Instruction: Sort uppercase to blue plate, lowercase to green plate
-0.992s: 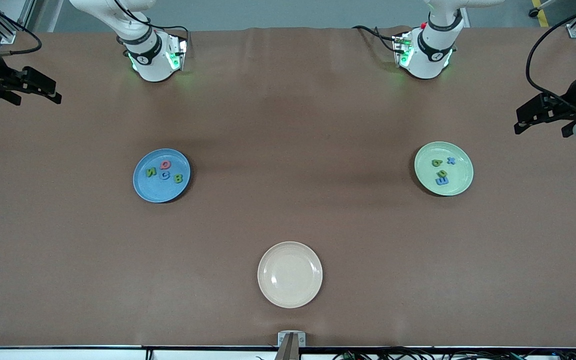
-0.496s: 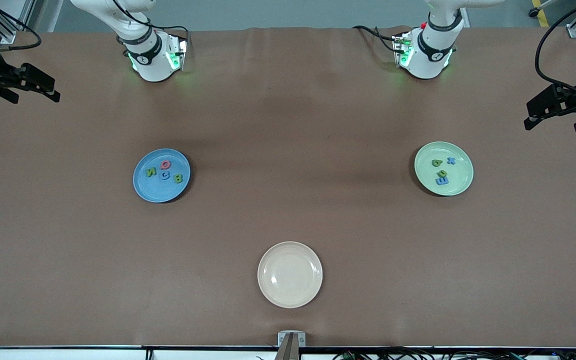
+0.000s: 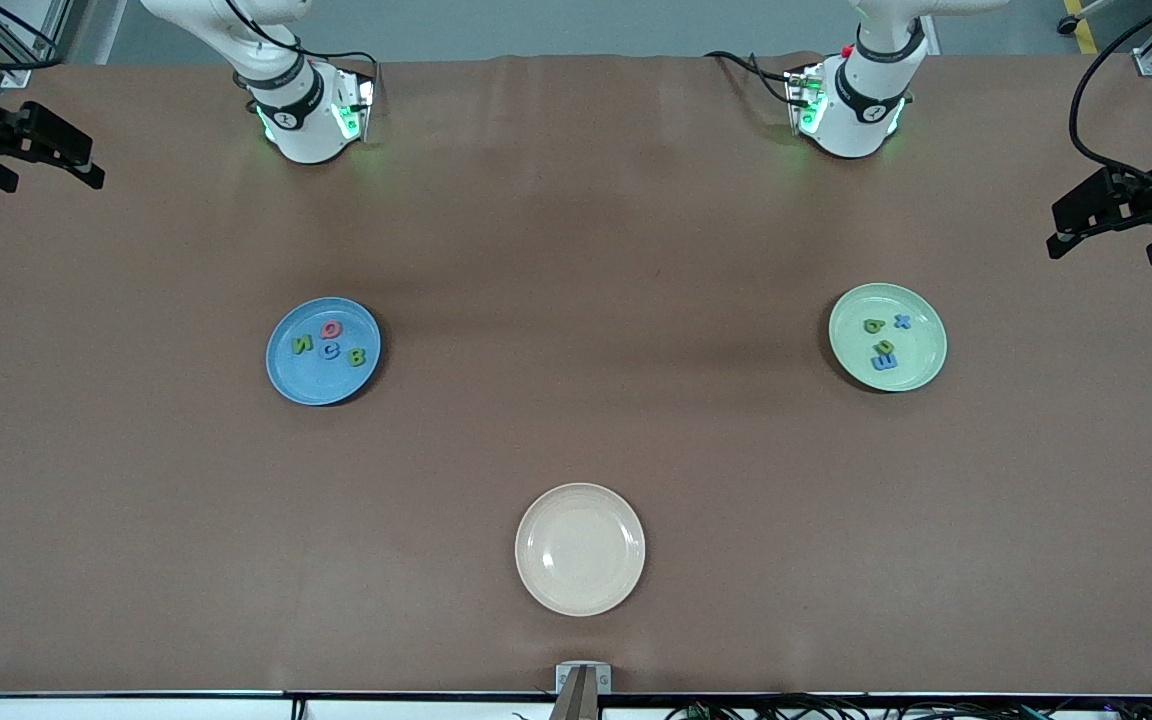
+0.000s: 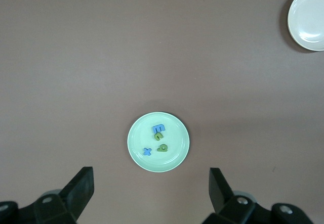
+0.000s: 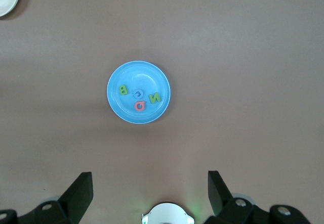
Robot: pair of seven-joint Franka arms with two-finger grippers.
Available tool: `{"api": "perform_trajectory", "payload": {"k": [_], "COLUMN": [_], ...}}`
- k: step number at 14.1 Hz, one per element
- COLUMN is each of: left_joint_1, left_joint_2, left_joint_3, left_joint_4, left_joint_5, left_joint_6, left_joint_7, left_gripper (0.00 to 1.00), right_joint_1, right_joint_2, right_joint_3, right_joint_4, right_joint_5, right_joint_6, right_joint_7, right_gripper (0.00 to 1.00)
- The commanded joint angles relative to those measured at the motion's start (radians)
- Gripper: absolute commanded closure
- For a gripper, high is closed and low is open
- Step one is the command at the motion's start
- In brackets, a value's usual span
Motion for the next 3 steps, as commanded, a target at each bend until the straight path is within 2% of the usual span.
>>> {"api": "perform_trajectory", "payload": {"k": [1,3], "left_joint_1": [-0.003,-0.003], "left_joint_2": [-0.004,-0.004], "left_joint_3": [0.004,0.004], "left_joint_4": [0.008,0.007], "left_joint_5": [-0.003,-0.003], "left_joint_6": [-0.017,-0.017], "left_joint_7": [0.009,0.009], "left_gripper": [0.00,0.00], "right_joint_1": [0.010,0.013], "right_joint_2": [-0.012,-0.013], "right_joint_3": [-0.012,-0.024], "right_joint_4": [-0.005,-0.005], "right_joint_5": [0.008,0.008], "right_joint_6": [-0.010,-0.019], "right_joint_7": [0.002,0.002], "right_gripper": [0.00,0.00]}}
